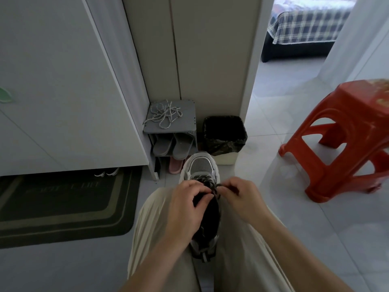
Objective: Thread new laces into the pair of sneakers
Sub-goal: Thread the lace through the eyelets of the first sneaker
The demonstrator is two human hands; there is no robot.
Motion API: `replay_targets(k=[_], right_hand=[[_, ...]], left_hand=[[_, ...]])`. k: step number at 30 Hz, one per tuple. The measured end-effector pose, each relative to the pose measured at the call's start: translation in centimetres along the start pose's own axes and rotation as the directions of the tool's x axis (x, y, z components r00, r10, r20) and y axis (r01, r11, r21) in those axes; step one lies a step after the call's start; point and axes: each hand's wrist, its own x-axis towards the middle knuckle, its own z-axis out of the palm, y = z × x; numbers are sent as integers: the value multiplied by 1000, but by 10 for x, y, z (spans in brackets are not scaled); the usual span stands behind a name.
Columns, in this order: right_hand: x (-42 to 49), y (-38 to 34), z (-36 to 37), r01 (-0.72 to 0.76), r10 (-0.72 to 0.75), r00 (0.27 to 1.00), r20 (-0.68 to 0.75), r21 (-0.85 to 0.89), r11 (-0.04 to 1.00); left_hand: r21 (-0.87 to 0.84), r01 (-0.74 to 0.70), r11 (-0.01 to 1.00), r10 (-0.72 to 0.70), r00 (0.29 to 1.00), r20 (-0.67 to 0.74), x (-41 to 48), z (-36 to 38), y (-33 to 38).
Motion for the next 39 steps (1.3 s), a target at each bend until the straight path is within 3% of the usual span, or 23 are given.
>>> replay_targets(k=[4,7,11,14,17,23,26,31,35,39], right_hand=[[10,-17,-6,15,-14,999,-39,46,999],[7,-16,-4,-32,40,998,-43,187,982],[-2,-1,-3,-120,135,990,-38,270,955],[-12,5,5,-116,103,993,61,267,957],[-16,5,10,-105,97,994,40,330,938],[-11,1,16,-59,60,998,7,360,931],[-3,-4,15,-56,65,998,-14,349,935],[16,-14,2,-26,65,995,-82,411,911],[23,-26,0,6,36,995,-91,421,907],[31,-31,-11,5,86,985,-147,528,850]], left_hand=[[102,-16,995,7,996,85,10,5,10],[127,47,991,-58,994,89,17,10,15],[-6,119,993,-119,993,-18,16,10,12],[-54,133,990,-136,989,-59,17,7,13],[-80,134,988,-141,985,-94,24,4,15],[-169,140,976,-157,983,-96,30,0,19],[-240,193,951,-205,978,-25,36,-7,21],[-164,216,963,-206,976,75,25,-17,12],[34,95,995,-99,983,153,14,-2,8],[-103,135,986,-136,991,-5,20,2,14]])
